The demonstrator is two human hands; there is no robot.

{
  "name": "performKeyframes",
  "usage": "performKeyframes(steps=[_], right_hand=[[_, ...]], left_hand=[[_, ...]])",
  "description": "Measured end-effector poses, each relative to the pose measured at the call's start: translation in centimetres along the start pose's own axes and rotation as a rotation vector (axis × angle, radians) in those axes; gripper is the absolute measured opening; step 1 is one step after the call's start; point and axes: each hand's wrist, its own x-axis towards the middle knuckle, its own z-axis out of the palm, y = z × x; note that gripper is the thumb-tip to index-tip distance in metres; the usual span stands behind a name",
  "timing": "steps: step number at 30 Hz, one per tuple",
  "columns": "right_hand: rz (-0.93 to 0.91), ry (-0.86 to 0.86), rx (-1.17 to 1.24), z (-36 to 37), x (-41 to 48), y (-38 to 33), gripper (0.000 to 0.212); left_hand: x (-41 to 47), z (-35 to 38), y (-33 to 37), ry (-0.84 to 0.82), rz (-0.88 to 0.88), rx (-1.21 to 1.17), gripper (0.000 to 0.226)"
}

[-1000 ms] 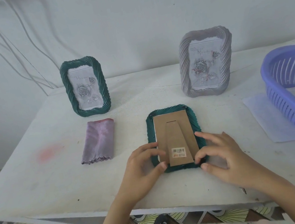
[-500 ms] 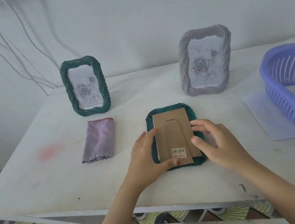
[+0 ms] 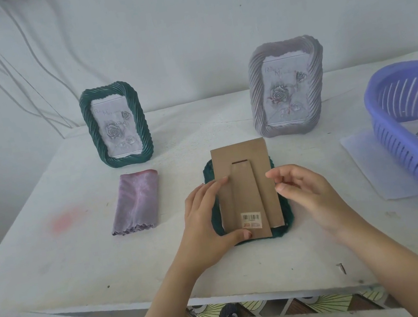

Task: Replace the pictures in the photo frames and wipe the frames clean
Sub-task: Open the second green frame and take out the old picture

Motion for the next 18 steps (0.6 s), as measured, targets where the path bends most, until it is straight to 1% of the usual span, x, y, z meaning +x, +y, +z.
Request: performKeyframes(steps=[1, 5, 8, 12, 16, 18], right_hand=[[-0.006, -0.020, -0.006, 0.0, 0.1, -0.1, 0.016], [-0.045, -0.022, -0.144, -0.2, 0.6, 0.1, 0.030], [-0.055, 0.008, -0.238, -0.3, 0.5, 0.5, 0.029], [-0.084, 0.058, -0.383, -0.1, -0.1, 0.9, 0.027], [-0.164, 0.079, -0.481, 0.1, -0.4, 1.1, 0.031], [-0.195, 0.089, -0.540, 0.2, -0.4, 1.4, 0.030]], left_hand=[[0.0, 0.0, 0.2, 0.006, 0.011, -0.022, 0.090], [0.0, 0.1, 0.4, 0.025, 0.016, -0.053, 0.091], [0.0, 0.2, 0.0, 0.018, -0.013, -0.061, 0.092], [0.1, 0.3, -0.1, -0.063, -0.081, -0.043, 0.097], [0.0, 0.3, -0.3, -0.103, -0.075, 0.021, 0.094], [0.1, 0.4, -0.5, -0.105, -0.069, 0.038, 0.094]])
